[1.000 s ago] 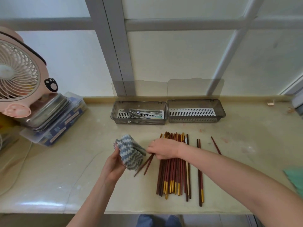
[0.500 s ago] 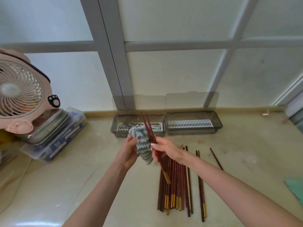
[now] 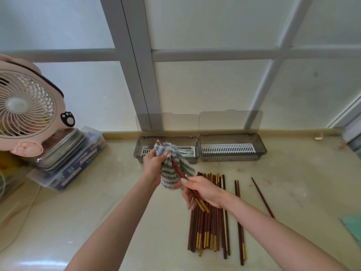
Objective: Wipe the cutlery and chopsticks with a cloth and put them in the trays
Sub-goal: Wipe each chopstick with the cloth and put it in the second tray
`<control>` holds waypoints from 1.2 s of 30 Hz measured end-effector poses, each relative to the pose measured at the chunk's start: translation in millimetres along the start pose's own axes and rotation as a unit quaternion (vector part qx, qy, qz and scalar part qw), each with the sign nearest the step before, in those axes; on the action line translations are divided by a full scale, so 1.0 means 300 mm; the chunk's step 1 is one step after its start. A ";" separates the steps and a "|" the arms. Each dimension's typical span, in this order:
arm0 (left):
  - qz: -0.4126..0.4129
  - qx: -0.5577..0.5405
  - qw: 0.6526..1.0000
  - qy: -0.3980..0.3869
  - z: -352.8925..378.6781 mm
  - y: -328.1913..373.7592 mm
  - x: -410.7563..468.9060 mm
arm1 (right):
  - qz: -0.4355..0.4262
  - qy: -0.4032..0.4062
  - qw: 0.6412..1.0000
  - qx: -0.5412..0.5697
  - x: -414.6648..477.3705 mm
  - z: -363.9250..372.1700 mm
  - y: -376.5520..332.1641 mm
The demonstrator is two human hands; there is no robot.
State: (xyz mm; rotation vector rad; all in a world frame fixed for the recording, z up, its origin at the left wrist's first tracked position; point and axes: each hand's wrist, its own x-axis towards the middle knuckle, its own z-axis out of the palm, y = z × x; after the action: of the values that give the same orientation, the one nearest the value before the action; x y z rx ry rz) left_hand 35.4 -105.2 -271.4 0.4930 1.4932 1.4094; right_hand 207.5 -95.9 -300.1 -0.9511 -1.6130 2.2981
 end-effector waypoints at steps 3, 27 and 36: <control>0.028 0.025 0.999 -0.011 0.034 -0.004 -0.004 | -0.012 0.036 0.999 0.023 0.004 0.009 0.004; -0.045 0.068 0.996 0.022 0.077 -0.006 0.031 | -0.010 0.059 0.998 0.002 -0.062 -0.076 0.013; -0.004 0.010 0.992 0.127 0.001 0.142 0.129 | -0.037 0.065 0.997 0.031 -0.081 -0.051 0.049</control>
State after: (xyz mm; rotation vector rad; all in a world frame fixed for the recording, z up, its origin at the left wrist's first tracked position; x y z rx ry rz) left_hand 5.3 -62.9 -246.6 0.3269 1.7100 1.4953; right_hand 238.6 -101.4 -306.8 -0.9862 -1.4906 2.1755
